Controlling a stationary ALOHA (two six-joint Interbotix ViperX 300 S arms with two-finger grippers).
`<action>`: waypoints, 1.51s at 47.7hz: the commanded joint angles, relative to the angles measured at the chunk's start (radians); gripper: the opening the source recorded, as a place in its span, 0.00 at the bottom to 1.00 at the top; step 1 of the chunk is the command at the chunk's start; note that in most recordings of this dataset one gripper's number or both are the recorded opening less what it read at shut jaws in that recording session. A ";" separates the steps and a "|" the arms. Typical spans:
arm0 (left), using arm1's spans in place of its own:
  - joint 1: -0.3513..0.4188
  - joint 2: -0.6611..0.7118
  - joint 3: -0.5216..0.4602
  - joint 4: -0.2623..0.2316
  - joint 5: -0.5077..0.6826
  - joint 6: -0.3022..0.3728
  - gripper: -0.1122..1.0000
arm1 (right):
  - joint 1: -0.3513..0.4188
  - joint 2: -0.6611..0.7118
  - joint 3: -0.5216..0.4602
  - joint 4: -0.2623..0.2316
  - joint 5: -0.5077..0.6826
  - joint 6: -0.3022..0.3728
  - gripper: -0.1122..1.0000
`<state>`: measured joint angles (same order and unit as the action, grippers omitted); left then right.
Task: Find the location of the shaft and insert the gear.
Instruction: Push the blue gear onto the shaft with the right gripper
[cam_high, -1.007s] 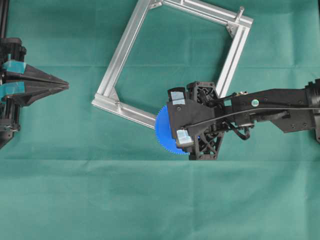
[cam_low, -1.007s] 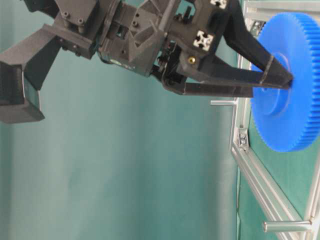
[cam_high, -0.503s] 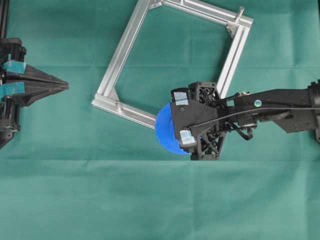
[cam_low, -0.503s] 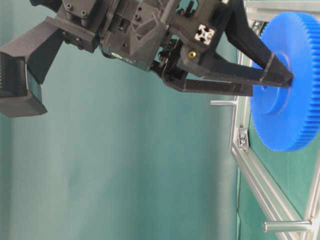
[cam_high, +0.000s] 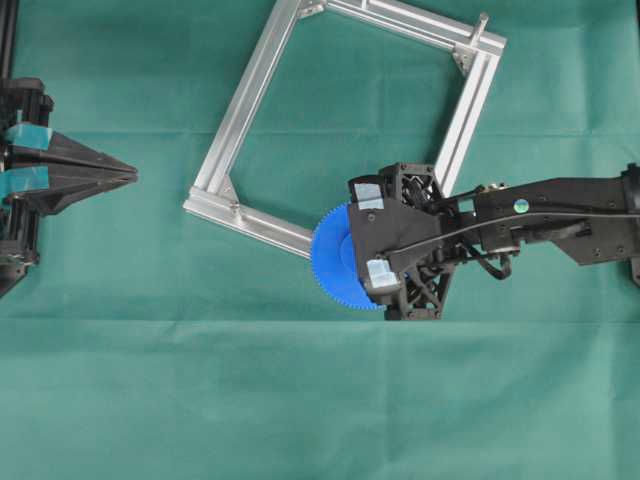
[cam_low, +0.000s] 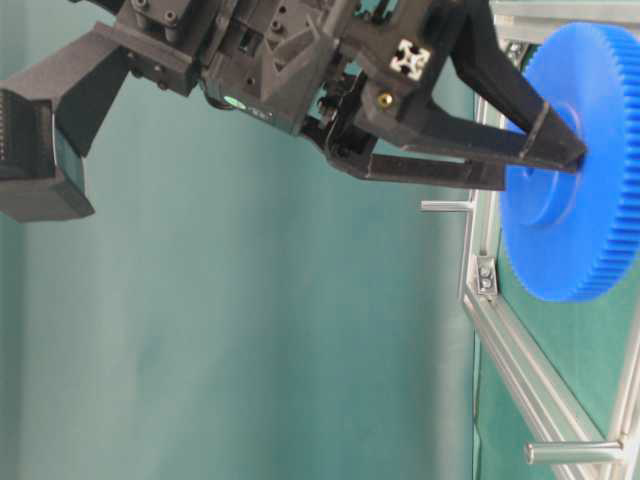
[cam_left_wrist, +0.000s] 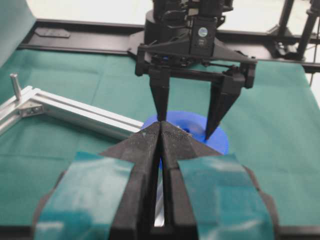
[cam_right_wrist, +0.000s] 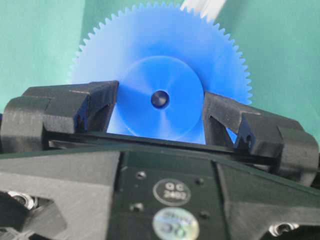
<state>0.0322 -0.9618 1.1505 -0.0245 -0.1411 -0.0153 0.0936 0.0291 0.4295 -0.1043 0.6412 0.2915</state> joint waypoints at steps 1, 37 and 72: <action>-0.003 0.009 -0.026 -0.002 -0.006 -0.002 0.11 | 0.003 -0.032 0.000 -0.002 -0.005 -0.002 0.73; -0.002 0.011 -0.026 -0.002 -0.006 -0.002 0.11 | -0.072 -0.044 0.002 -0.002 -0.005 -0.005 0.73; -0.003 0.011 -0.026 -0.002 -0.006 -0.002 0.11 | -0.067 -0.008 -0.054 0.003 0.077 0.009 0.73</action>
<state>0.0307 -0.9603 1.1505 -0.0230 -0.1411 -0.0153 0.0491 0.0307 0.4034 -0.0966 0.7133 0.3007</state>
